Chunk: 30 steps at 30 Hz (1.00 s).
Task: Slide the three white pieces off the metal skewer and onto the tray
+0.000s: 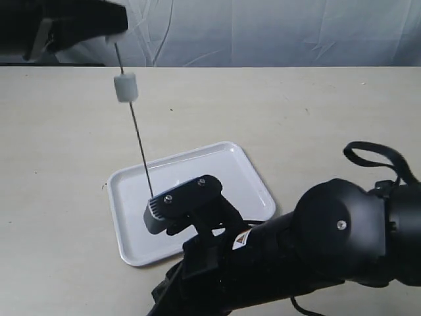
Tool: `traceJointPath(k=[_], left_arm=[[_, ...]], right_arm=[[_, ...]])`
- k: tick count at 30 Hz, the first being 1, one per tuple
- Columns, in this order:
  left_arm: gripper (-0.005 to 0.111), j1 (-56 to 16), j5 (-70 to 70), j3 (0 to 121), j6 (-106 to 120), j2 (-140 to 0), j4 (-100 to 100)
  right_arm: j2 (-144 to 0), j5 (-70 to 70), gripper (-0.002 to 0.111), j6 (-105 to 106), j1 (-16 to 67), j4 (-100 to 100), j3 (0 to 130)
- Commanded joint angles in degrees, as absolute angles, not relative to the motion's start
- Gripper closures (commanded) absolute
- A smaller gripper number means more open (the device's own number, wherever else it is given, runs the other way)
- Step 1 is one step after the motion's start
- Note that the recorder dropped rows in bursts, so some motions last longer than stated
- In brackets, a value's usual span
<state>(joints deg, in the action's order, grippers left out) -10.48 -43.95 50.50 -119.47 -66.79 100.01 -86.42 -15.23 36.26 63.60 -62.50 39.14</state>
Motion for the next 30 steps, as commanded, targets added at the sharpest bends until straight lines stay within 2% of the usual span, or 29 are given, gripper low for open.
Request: traceJointPath(k=[1,5,7,10,12,14,17,22,30], left_arm=[[0.107,-7.8,-52.0,45.9,-119.0,-66.6,99.9],[0.107,-6.5,-52.3,42.6,-116.3,-66.6,99.9],[0.107,-5.2,-52.7,41.2,-115.3,-66.6,99.9],[0.107,-2.7,-53.6,39.5,-115.0,-66.6,99.9],[0.107,-2.2,-53.8,38.4,-115.0,-66.6,99.9],[0.107,-2.2,-53.8,37.5,-116.1,-66.6,99.9],[0.107,-2.2,-55.7,36.9,-117.4,-66.6,99.9],[0.107,-2.2,-56.8,36.9,-118.5,-66.7,99.9],[0.107,-2.4,-62.9,36.9,-118.3,-69.5,98.8]], right_arm=[[-84.7,-14.7,0.109,35.7,63.4,-59.5,39.2],[-84.6,-14.8,0.108,35.7,63.4,-59.5,39.2],[-84.1,-14.2,0.1,35.2,63.4,-59.5,39.2],[-82.8,-12.3,0.073,34.2,63.4,-59.5,39.2],[-81.8,-9.8,0.048,32.5,63.4,-59.6,39.2],[-80.8,-6.7,0.033,31.3,63.4,-60.1,39.2],[-79.2,-3.2,0.036,31.2,63.4,-60.9,39.4],[-78.6,-3.8,0.049,31.2,63.4,-60.9,43.1],[-78.7,-2.5,0.046,31.2,63.4,-61.0,47.6]])
